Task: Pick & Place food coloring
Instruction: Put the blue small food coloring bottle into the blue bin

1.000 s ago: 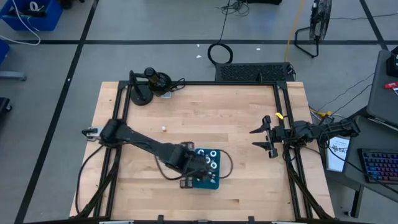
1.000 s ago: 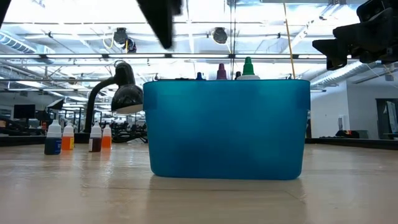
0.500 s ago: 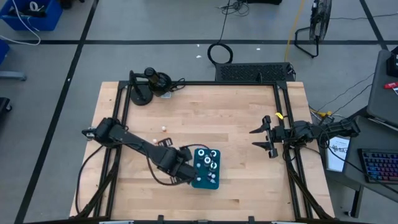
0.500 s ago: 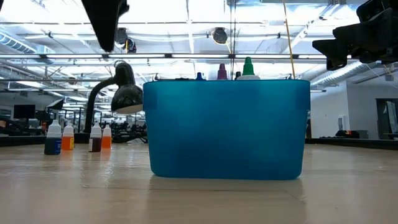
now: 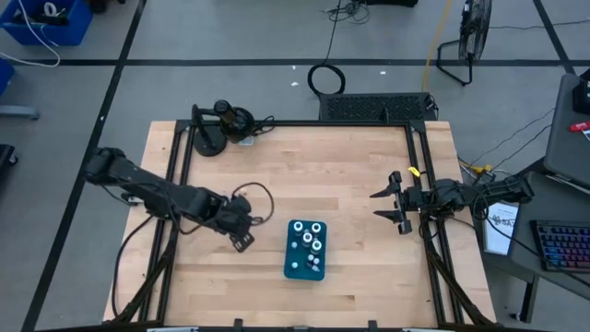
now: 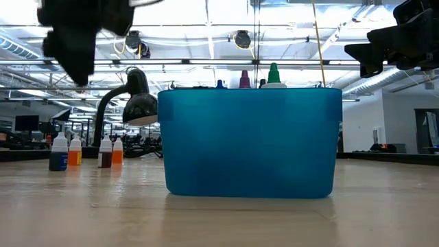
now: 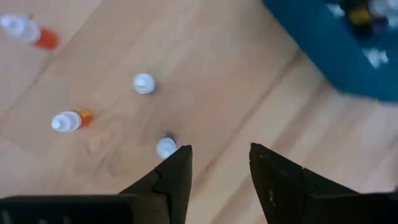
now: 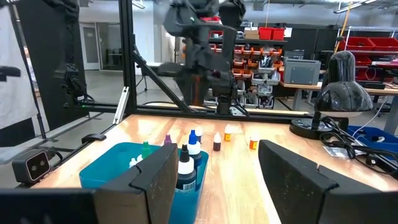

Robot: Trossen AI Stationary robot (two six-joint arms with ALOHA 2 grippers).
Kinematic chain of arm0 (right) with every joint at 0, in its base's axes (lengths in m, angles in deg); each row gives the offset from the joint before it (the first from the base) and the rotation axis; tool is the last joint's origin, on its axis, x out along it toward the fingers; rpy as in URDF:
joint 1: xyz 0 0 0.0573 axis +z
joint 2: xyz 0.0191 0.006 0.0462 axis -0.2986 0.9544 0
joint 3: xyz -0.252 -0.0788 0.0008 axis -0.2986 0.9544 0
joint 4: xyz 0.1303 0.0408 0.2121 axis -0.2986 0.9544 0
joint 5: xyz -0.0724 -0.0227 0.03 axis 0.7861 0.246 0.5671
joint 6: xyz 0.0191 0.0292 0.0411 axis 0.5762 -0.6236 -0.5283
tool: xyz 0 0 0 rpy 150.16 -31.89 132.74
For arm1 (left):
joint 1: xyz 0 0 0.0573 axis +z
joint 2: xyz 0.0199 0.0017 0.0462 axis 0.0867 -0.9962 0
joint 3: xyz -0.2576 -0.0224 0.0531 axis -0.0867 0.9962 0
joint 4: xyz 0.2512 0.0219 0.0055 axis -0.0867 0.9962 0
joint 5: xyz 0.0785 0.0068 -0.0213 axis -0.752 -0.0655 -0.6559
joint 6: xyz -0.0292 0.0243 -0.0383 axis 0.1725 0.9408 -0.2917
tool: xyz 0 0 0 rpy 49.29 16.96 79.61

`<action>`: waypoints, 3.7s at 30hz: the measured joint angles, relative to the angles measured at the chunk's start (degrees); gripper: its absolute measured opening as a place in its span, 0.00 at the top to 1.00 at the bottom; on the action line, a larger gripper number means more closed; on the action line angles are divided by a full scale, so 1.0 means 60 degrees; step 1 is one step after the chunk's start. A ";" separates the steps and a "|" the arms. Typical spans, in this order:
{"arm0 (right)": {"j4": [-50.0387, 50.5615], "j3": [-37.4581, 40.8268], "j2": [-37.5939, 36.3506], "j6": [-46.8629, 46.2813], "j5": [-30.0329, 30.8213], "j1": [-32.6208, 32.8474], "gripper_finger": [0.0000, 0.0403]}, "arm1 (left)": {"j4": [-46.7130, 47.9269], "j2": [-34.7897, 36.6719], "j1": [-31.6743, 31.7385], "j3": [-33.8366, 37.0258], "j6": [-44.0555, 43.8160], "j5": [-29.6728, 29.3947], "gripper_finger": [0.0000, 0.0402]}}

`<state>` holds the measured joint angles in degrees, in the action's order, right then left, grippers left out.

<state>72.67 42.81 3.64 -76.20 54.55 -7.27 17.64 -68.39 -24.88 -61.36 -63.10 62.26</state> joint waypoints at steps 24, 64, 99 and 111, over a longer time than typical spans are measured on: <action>0.0004 0.0003 0.0000 -0.0003 0.0000 0.0000 0.47 | -0.1555 -0.0516 0.0420 0.1873 -0.0556 -0.0133 0.42; 0.0007 0.0004 0.0004 -0.0001 0.0000 0.0000 0.47 | -0.1717 -0.2088 0.0431 0.1870 -0.0021 0.0847 0.66; 0.0007 0.0004 0.0004 0.0000 0.0000 0.0000 0.47 | -0.1949 -0.2088 -0.0299 -0.1826 0.2934 -0.0528 0.82; 0.0011 0.0004 0.0004 -0.0003 0.0000 0.0000 0.47 | -0.0391 -0.4485 -0.0772 -0.7936 0.6274 -0.1250 0.82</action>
<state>72.73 42.83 3.66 -76.22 54.55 -7.27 15.30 -95.30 -29.51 -108.98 -25.46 54.76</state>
